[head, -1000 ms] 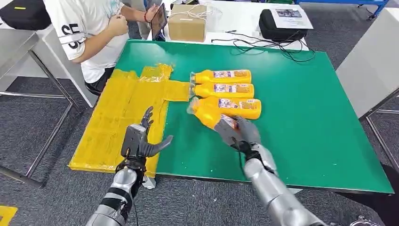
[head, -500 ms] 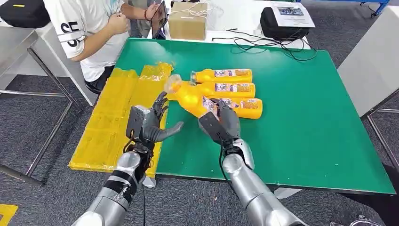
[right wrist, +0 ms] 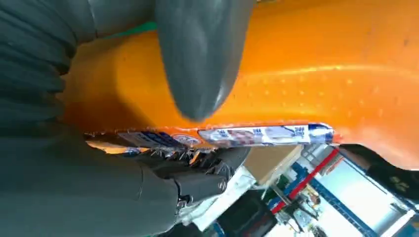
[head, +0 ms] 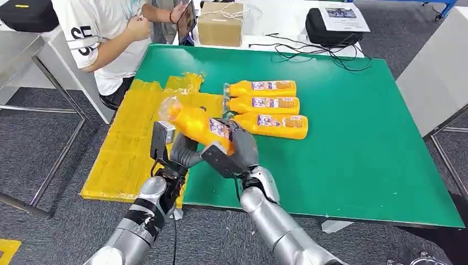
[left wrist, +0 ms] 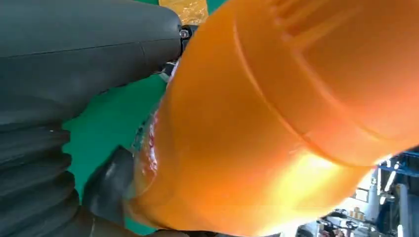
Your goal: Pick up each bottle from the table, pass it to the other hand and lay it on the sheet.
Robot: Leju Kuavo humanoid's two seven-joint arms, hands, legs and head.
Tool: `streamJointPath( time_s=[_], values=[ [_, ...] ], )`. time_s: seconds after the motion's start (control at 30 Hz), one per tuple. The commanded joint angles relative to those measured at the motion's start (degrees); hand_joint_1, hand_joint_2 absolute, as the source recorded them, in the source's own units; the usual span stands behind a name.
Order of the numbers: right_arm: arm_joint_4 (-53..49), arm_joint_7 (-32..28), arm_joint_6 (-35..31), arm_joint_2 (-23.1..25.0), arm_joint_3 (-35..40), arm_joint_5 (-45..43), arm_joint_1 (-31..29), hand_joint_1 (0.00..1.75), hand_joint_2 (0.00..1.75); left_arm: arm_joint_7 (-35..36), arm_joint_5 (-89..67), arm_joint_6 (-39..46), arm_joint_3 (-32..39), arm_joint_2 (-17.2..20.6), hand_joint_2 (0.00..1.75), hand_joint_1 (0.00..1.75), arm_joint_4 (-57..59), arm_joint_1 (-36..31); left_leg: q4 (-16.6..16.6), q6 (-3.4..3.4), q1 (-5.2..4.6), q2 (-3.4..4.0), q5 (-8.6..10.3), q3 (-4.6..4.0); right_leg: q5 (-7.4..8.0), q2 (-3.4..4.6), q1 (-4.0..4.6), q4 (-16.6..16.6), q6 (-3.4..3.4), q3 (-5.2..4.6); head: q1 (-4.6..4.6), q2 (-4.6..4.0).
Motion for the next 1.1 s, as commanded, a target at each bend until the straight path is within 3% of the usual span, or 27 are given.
streamJointPath(
  time_s=[0.03, 0.6, 0.63, 0.67, 0.93, 0.97, 1.0, 1.03, 1.1],
  values=[
    [6.6, 0.3, 0.4, 0.0, 5.2, 0.9, -2.6, 1.75, 1.75, 0.7, 1.9, -1.1, -2.8, 1.1, 1.75, 0.0, 1.6, -1.8, 0.0, -0.07, 0.03, 0.06, -0.1, 0.2, -0.09, 0.05, 0.03, 0.0, -0.09, 0.18, -0.02, 0.0],
    [9.4, 1.9, 2.4, 0.2, 8.3, 2.0, -0.9, 1.75, 1.75, 0.9, 4.1, 0.0, -3.2, 2.1, 1.75, 0.0, -0.6, -0.3, 0.0, -0.12, 0.05, 0.0, -0.2, 0.37, -0.22, -0.01, 0.06, 0.1, -0.15, 0.36, -0.02, 0.0],
    [9.9, 2.4, 2.3, 0.1, 8.4, 2.2, -1.0, 1.75, 1.75, 0.3, 4.6, 0.2, -2.7, 2.1, 1.75, 1.17, -1.5, 0.3, 0.0, -0.09, 0.05, 0.04, -0.14, 0.33, -0.14, 0.03, 0.05, 0.0, -0.12, 0.31, 0.0, 0.0],
    [9.9, 2.5, 1.9, 0.0, 8.3, 2.1, -0.9, 1.75, 1.75, 0.0, 5.0, 0.7, -2.2, 1.9, 1.75, 1.75, -2.2, 0.7, 0.0, -0.1, 0.04, 0.03, -0.15, 0.34, -0.16, 0.02, 0.04, 0.0, -0.13, 0.31, -0.02, 0.0],
    [9.7, 3.4, 2.4, -0.4, 6.9, 0.8, -1.7, 1.75, 1.75, -0.1, 6.4, 2.5, -0.4, 2.0, 1.75, 1.75, -4.3, 2.6, 0.0, -0.06, 0.04, 0.0, -0.04, 0.05, -0.05, -0.02, 0.04, 0.0, -0.07, 0.04, -0.02, 0.0],
    [9.2, 3.7, 1.8, -0.4, 6.3, 0.4, -1.6, 1.52, 1.75, -0.2, 6.4, 2.8, -0.2, 1.9, 1.75, 1.75, -4.2, 2.6, 0.0, -0.09, 0.04, -0.01, -0.14, 0.22, -0.16, -0.03, 0.05, 0.0, -0.12, 0.19, -0.04, 0.0],
    [8.8, 3.5, 1.6, -0.4, 5.8, 0.0, -1.5, 0.45, 1.75, -0.2, 6.4, 2.9, -0.1, 1.9, 1.75, 1.75, -4.2, 2.7, 0.0, -0.08, 0.05, -0.01, -0.1, 0.16, -0.12, -0.03, 0.06, 0.0, -0.1, 0.14, -0.02, 0.0],
    [8.5, 3.5, 1.2, -0.4, 5.4, -0.4, -1.5, 0.0, 1.75, -0.3, 6.6, 3.0, 0.1, 1.9, 1.75, 1.75, -4.3, 2.8, 0.0, -0.05, 0.03, -0.01, -0.04, 0.03, -0.05, -0.03, 0.04, 0.0, -0.07, 0.02, -0.04, 0.0],
    [6.9, 3.0, 0.2, -0.5, 3.2, -2.6, -1.2, 0.0, 1.75, -0.5, 6.8, 3.2, 0.5, 1.9, 1.75, 1.75, -4.7, 3.1, 0.0, -0.06, 0.04, 0.01, -0.06, 0.07, -0.07, -0.01, 0.04, 0.0, -0.08, 0.05, -0.02, 0.0]
  ],
)
